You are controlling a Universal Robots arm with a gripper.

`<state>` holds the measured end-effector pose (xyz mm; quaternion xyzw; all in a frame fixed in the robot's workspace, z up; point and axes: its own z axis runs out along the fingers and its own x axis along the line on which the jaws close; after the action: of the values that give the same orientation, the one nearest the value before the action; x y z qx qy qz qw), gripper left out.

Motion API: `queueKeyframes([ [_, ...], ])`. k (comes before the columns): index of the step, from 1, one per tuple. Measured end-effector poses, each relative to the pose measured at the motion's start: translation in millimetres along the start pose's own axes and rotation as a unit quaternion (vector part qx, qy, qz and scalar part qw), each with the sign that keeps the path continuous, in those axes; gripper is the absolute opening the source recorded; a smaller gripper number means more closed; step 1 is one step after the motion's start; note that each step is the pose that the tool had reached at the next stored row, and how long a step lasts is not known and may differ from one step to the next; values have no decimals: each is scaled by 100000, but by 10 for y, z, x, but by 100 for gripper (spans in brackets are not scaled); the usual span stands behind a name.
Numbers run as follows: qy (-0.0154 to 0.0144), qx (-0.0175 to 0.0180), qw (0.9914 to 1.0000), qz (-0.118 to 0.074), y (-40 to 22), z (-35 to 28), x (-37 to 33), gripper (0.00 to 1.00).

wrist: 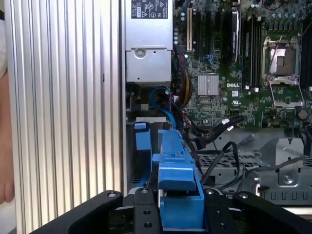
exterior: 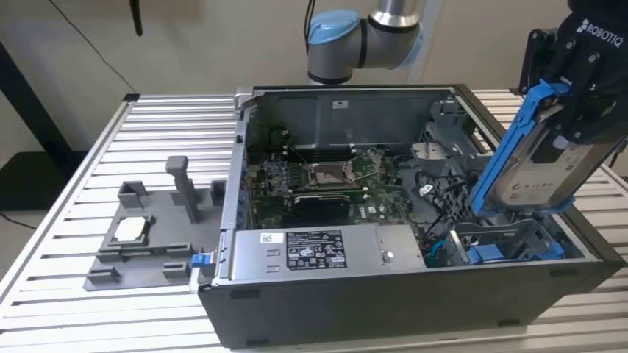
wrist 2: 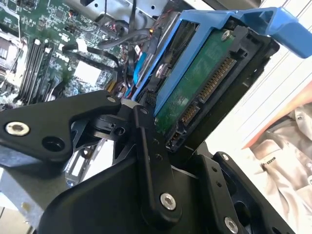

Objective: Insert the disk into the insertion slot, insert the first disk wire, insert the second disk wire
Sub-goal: 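Insert the disk into the insertion slot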

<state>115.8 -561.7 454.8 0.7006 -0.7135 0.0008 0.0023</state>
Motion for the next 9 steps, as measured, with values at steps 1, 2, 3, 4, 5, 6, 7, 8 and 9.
queueKeyframes([
  [1, -1, 1, 100000, 1, 0, 12, 0, 33],
  [2, 0, 0, 100000, 2, 1, 25, 0, 33],
  [3, 1, 0, 100000, 2, 1, 36, 0, 33],
  [4, -2, 0, 100000, 1, 1, 47, 0, 33],
  [5, -5, 2, 100000, 0, 1, 57, 0, 33],
  [6, -3, 1, 100000, 3, 1, 68, 0, 33],
  [7, 1, 1, 100000, 0, 1, 78, 0, 33],
  [8, 3, 0, 100000, -1, 1, 87, 0, 33],
  [9, -3, 0, 100000, 1, 1, 96, 0, 33],
])
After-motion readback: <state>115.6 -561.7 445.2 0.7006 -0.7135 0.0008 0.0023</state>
